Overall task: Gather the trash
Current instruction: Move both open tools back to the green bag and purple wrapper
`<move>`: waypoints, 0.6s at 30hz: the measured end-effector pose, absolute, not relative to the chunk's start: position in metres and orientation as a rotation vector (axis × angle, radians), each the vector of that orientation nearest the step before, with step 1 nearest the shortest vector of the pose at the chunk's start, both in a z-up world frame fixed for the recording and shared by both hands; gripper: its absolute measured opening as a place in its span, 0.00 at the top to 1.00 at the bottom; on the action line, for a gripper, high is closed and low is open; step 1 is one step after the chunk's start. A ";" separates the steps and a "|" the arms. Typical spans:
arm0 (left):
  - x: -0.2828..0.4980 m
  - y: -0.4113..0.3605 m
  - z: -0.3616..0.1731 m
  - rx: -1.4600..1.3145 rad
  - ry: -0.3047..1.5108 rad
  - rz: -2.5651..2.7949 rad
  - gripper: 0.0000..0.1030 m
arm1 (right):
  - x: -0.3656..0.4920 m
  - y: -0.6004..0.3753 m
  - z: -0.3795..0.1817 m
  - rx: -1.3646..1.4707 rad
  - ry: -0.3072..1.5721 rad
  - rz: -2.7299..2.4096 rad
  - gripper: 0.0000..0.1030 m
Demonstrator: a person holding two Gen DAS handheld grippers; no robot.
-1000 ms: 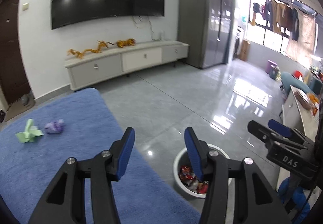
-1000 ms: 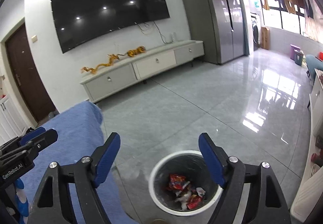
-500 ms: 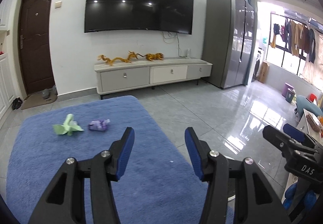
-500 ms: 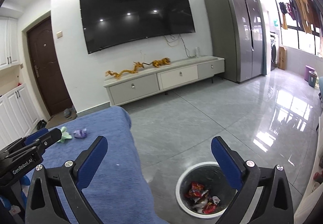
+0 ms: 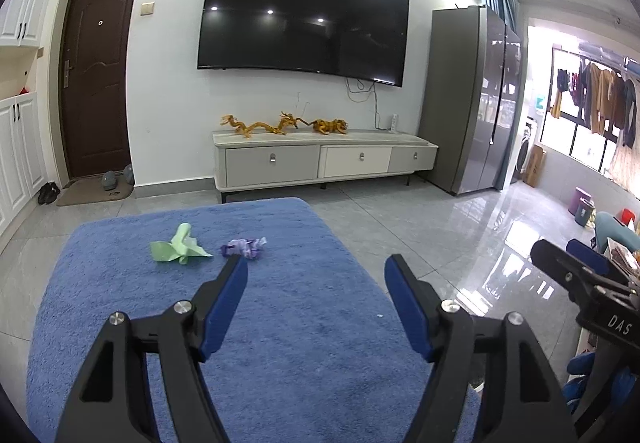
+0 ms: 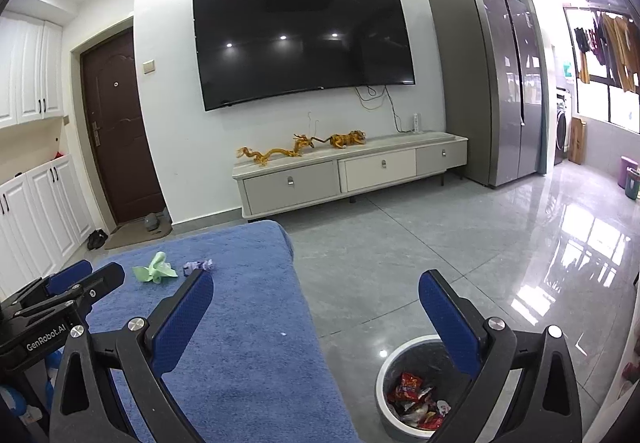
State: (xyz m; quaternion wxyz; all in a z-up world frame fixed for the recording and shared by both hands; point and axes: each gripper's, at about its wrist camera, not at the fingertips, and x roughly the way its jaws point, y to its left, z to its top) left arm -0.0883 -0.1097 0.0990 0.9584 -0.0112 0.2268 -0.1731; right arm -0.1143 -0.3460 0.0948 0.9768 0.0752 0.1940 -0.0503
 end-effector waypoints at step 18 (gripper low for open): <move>0.010 0.039 0.038 -0.117 0.614 -0.147 0.32 | -0.021 -0.284 0.072 0.038 0.579 0.114 0.00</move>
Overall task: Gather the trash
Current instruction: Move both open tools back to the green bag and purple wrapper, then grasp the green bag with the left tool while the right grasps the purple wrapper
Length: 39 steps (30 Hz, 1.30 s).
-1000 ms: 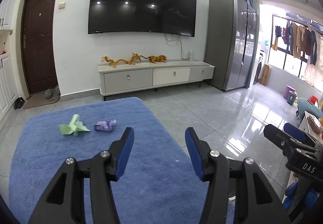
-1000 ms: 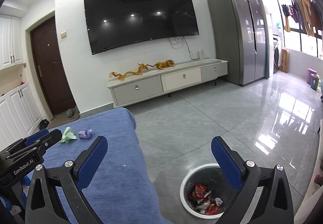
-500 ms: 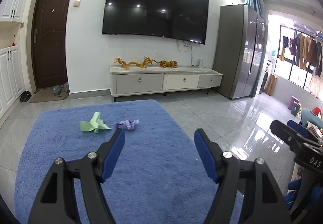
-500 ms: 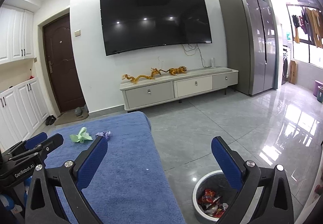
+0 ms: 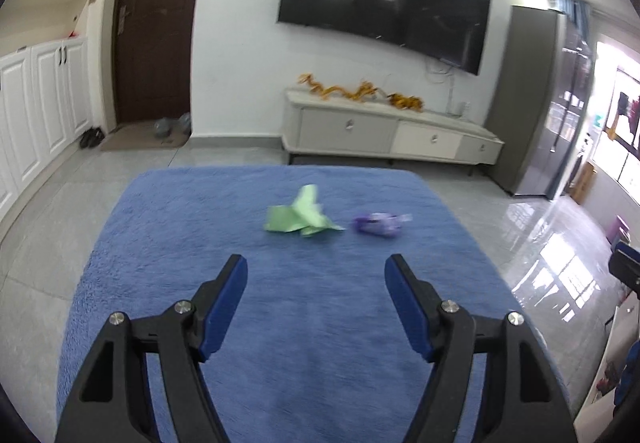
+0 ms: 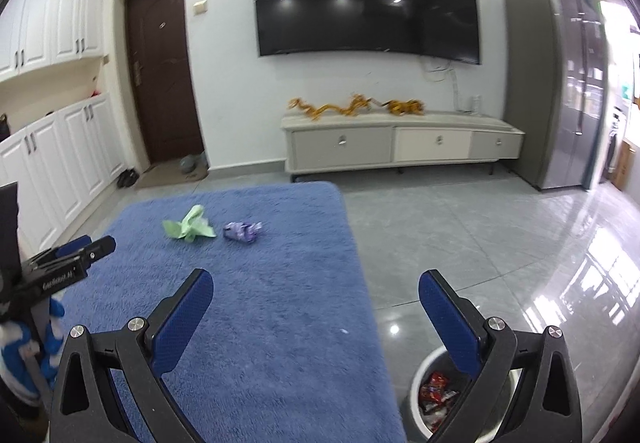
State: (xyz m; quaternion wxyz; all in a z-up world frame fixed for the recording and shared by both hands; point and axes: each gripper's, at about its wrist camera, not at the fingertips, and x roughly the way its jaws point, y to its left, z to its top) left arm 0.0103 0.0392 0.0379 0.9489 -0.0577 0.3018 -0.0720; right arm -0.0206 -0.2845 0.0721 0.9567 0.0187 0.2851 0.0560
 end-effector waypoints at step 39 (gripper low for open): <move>0.242 0.053 -0.063 -0.206 0.857 -0.197 0.39 | 0.225 -0.167 -0.064 -0.195 0.855 0.547 0.48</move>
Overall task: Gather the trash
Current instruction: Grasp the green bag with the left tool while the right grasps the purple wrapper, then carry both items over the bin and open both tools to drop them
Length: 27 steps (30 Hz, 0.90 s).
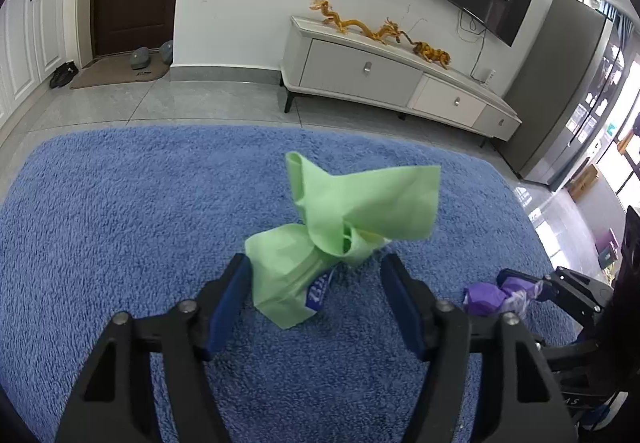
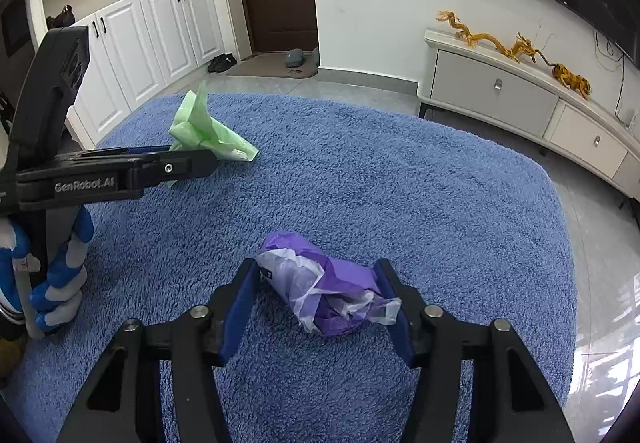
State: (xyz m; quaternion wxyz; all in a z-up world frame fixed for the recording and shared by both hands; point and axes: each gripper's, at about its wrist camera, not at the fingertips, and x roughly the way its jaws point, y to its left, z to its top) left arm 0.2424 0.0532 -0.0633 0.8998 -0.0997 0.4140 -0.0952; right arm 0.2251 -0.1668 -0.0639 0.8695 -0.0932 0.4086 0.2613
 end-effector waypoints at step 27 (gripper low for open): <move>0.206 0.054 -0.059 -0.124 0.841 -0.237 0.83 | 0.193 -0.174 -0.054 -0.171 0.805 0.551 0.57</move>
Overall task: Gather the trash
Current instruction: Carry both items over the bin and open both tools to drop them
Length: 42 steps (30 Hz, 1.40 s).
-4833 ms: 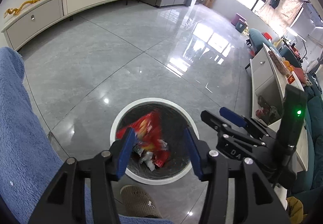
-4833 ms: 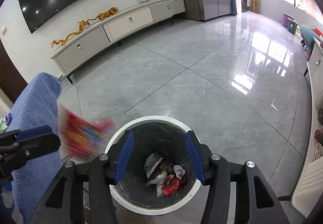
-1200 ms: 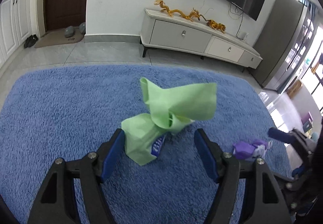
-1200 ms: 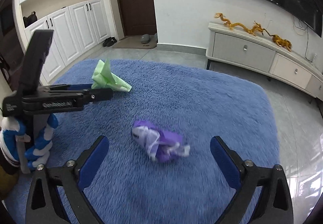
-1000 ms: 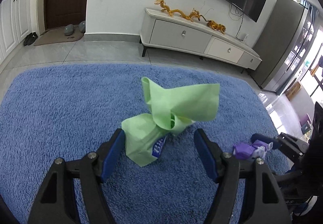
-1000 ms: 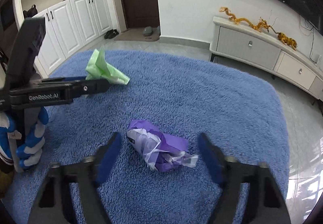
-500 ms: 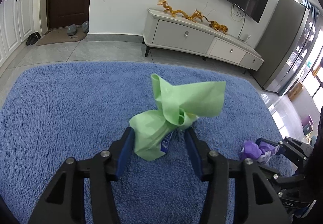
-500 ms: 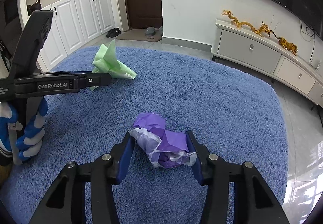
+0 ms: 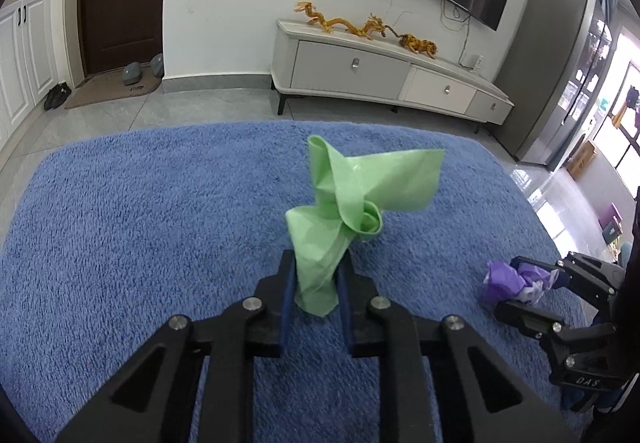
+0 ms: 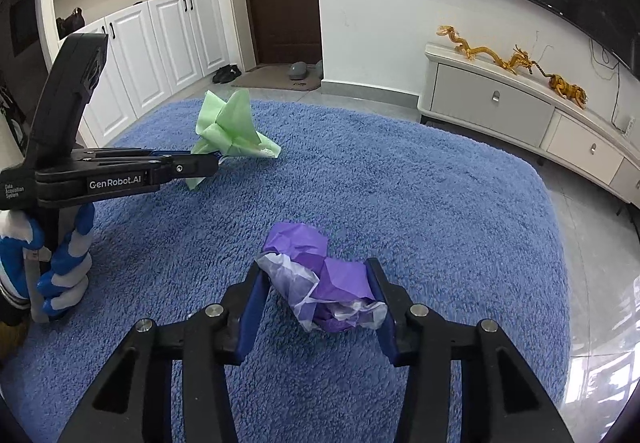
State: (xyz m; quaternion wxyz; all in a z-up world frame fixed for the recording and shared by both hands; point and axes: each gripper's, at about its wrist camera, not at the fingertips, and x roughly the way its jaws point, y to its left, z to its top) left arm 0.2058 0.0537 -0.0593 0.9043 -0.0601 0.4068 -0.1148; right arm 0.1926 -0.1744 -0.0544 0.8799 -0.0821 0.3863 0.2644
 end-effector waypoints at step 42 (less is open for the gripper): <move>-0.072 -0.120 0.074 0.105 0.617 -0.446 0.83 | -0.055 -0.342 0.067 0.184 0.515 0.201 0.63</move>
